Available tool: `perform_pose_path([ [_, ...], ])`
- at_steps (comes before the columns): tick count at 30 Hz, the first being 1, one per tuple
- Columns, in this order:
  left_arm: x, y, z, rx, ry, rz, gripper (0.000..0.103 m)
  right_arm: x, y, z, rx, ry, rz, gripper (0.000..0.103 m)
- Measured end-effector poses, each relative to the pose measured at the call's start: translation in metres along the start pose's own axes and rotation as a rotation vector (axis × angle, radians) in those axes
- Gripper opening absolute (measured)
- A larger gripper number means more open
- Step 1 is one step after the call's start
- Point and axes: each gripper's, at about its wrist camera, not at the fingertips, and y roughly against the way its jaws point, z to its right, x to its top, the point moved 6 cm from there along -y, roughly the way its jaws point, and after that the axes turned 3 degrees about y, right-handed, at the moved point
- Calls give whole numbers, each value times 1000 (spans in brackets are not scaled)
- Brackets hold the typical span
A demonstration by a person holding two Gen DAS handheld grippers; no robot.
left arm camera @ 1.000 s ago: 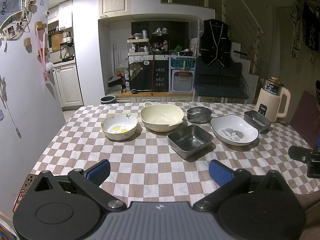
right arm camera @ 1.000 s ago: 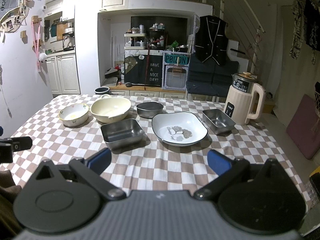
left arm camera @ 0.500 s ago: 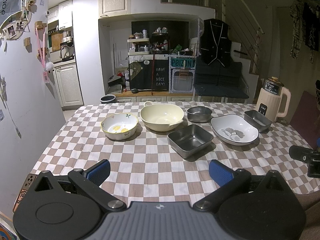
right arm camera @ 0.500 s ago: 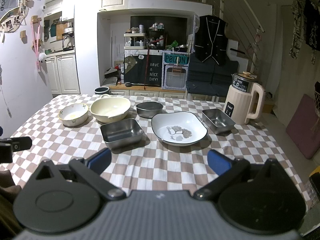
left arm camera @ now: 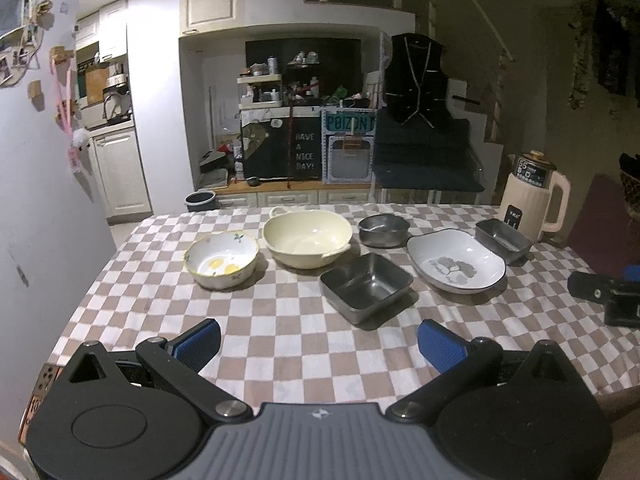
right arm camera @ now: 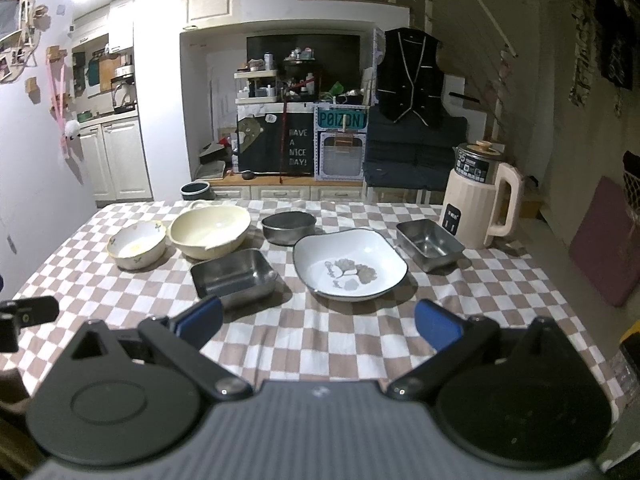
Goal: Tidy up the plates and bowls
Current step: 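Move both grippers toward the white ginkgo-print square plate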
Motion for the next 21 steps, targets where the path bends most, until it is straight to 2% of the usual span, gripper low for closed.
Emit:
perform_pose_path([
  [4, 11, -9, 11, -14, -59, 13, 103, 10, -9, 11, -15, -34, 1, 103],
  [8, 24, -19, 22, -48, -95, 32, 103, 20, -16, 16, -53, -10, 26, 103],
  [14, 46, -44, 29, -96, -37, 24, 103, 35, -34, 26, -110, 35, 69, 103],
  [18, 59, -67, 35, -71, -41, 33, 103, 48, -50, 34, -162, 56, 108, 103],
  [21, 68, -85, 41, -38, -75, 49, 103, 57, -64, 42, -165, 35, 134, 103],
])
